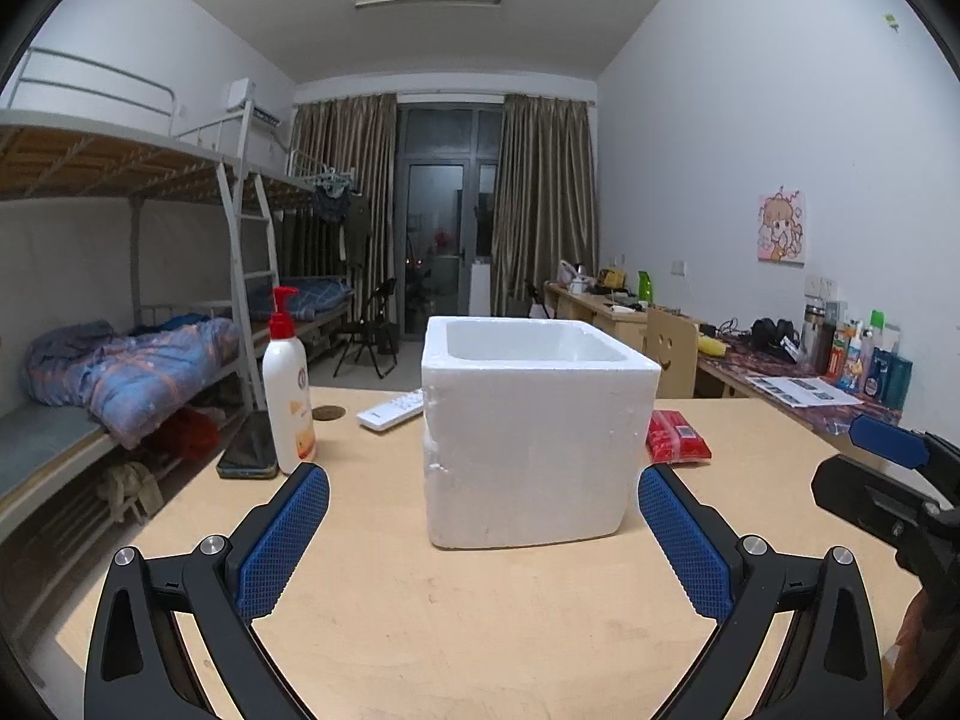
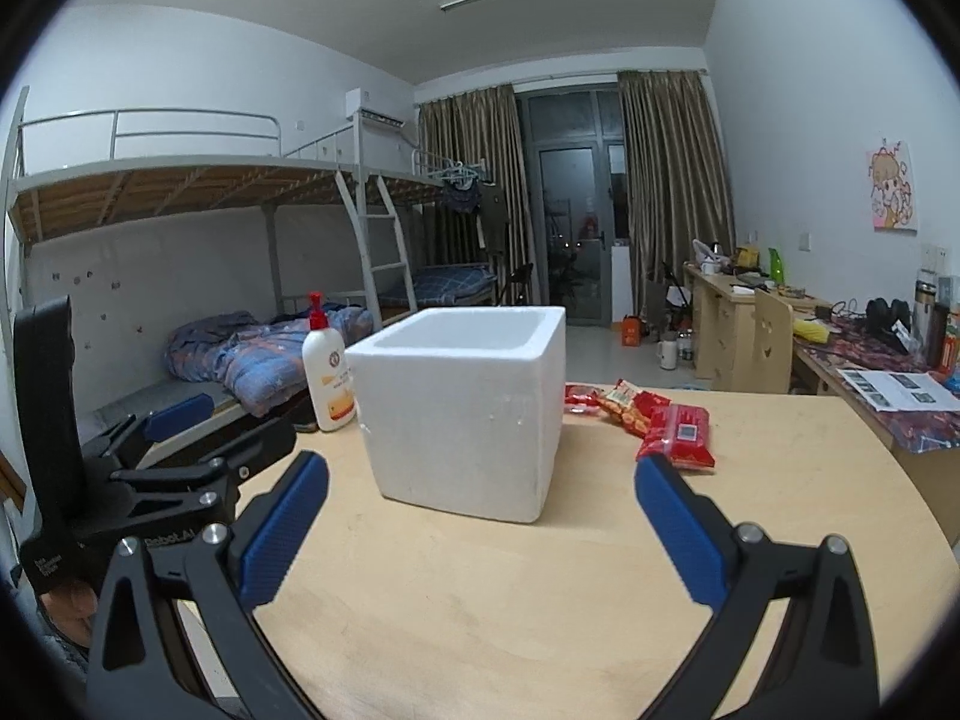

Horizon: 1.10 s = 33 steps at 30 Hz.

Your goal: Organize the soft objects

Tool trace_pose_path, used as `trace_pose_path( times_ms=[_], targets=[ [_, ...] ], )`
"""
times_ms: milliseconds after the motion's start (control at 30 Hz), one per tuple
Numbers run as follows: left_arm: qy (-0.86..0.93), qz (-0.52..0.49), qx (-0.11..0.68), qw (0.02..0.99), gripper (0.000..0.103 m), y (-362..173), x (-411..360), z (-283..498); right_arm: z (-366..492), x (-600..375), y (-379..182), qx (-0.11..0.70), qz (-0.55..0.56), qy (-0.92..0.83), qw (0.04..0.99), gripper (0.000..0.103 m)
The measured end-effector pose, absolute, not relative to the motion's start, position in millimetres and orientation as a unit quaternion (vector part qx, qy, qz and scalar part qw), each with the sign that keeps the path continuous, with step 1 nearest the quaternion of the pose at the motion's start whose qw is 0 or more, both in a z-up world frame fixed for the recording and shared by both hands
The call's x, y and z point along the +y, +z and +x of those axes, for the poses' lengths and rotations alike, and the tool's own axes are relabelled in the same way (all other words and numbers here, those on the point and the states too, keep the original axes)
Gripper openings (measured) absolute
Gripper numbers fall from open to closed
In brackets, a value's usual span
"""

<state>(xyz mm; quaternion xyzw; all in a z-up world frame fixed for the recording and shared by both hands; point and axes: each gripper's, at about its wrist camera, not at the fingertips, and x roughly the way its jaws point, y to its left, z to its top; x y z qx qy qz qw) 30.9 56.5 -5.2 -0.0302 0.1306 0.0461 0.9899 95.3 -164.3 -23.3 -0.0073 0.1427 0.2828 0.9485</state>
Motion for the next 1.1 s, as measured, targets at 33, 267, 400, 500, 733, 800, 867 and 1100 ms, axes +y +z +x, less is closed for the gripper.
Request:
trace_pose_path(
  times_ms=[33,267,400,500,733,800,867,1100],
  targets=[
    [0.047,-0.034,0.131,0.99,0.103,-4.8,57.8,31.5,93.2,-162.7,-22.7,0.14,-0.009,0.283,0.949,0.103],
    [0.056,-0.041,0.13,0.989,0.103,-1.4,61.4,31.3,91.9,-162.1,-20.1,0.139,-0.015,0.285,0.948,0.103],
    [0.055,-0.039,0.133,0.989,0.103,-2.0,61.3,32.2,92.1,-162.5,-20.7,0.141,-0.016,0.285,0.948,0.103],
    [0.054,-0.04,0.133,0.989,0.103,-2.4,61.7,32.2,90.8,-164.1,-20.4,0.141,-0.014,0.285,0.948,0.103],
    [0.056,-0.036,0.134,0.989,0.103,-2.0,59.3,32.5,91.3,-166.8,-20.1,0.146,-0.01,0.281,0.948,0.103],
    [0.055,-0.035,0.135,0.989,0.103,-2.3,59.3,32.6,91.4,-168.0,-19.4,0.147,-0.009,0.281,0.948,0.103],
    [0.055,-0.035,0.135,0.989,0.103,-2.6,59.1,33.0,91.3,-168.3,-18.8,0.146,-0.009,0.281,0.949,0.103],
    [0.055,-0.034,0.136,0.989,0.103,-2.1,58.0,33.4,93.3,-168.1,-20.1,0.15,-0.007,0.281,0.948,0.103]
  ],
)
